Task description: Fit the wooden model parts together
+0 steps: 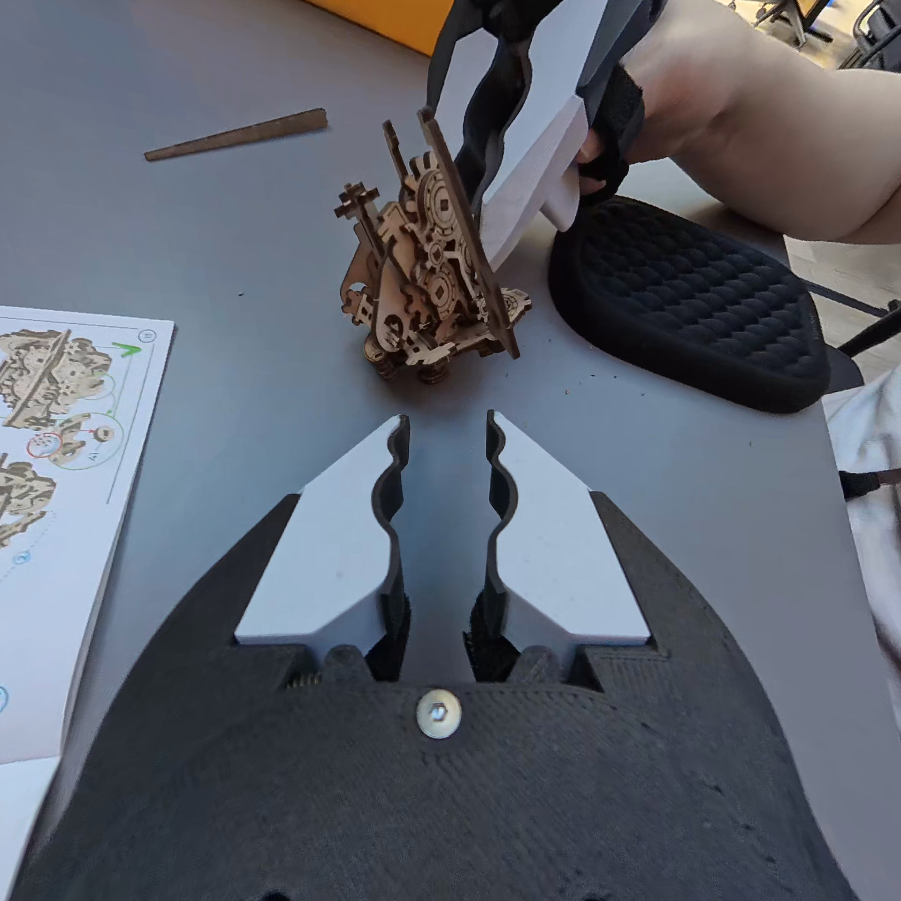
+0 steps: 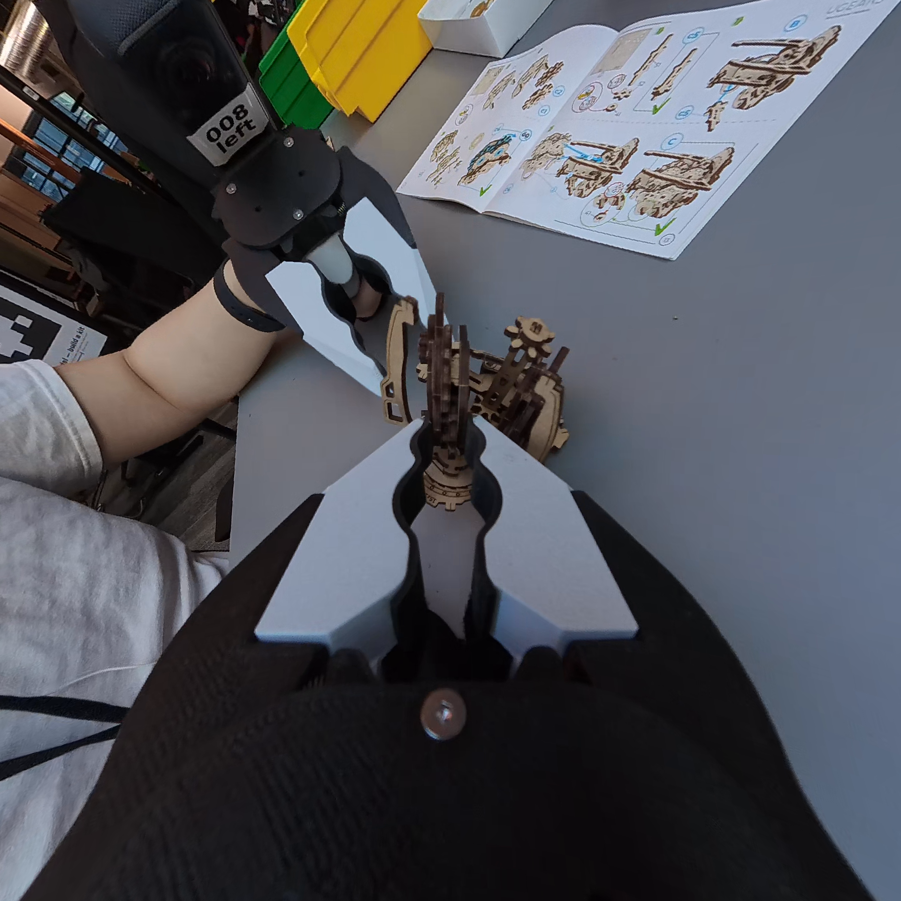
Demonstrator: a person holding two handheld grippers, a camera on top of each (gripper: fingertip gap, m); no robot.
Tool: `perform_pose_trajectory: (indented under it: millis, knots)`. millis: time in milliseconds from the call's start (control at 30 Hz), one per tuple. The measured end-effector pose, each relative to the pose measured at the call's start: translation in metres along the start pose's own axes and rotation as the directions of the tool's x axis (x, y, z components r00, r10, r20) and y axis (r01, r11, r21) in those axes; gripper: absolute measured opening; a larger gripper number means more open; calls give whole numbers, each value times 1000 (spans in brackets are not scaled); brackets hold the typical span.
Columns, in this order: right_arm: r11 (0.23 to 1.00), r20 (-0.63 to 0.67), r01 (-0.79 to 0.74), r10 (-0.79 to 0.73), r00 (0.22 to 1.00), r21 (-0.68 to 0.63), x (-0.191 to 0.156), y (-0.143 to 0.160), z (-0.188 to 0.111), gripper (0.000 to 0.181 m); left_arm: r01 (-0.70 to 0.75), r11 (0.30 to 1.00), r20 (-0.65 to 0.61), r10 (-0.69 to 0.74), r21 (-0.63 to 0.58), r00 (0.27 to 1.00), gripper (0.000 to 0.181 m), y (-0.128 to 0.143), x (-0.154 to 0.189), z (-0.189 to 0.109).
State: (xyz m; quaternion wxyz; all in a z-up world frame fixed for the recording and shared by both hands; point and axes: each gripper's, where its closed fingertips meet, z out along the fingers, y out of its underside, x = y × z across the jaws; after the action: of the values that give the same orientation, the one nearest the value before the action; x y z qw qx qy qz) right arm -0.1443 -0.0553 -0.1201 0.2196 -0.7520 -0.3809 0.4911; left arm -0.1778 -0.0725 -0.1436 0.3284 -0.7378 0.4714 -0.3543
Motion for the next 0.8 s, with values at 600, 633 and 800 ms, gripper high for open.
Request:
perform_pose_trajectory:
  millis: [600,633,800]
  knots:
    - [999,-11,-21,21,1000,34,0,2,-3,11,71,995,62,-76,71,995,28,-17,13,19]
    - [999,-14,-24,25,1000,38,0,2,-4,11,69,995,69,-73,69,995,31,-17,14,20]
    - [998,-57,-11,15,998,66,1,3,-7,11,122,987,76,-130,102,989,50,-22,20,26]
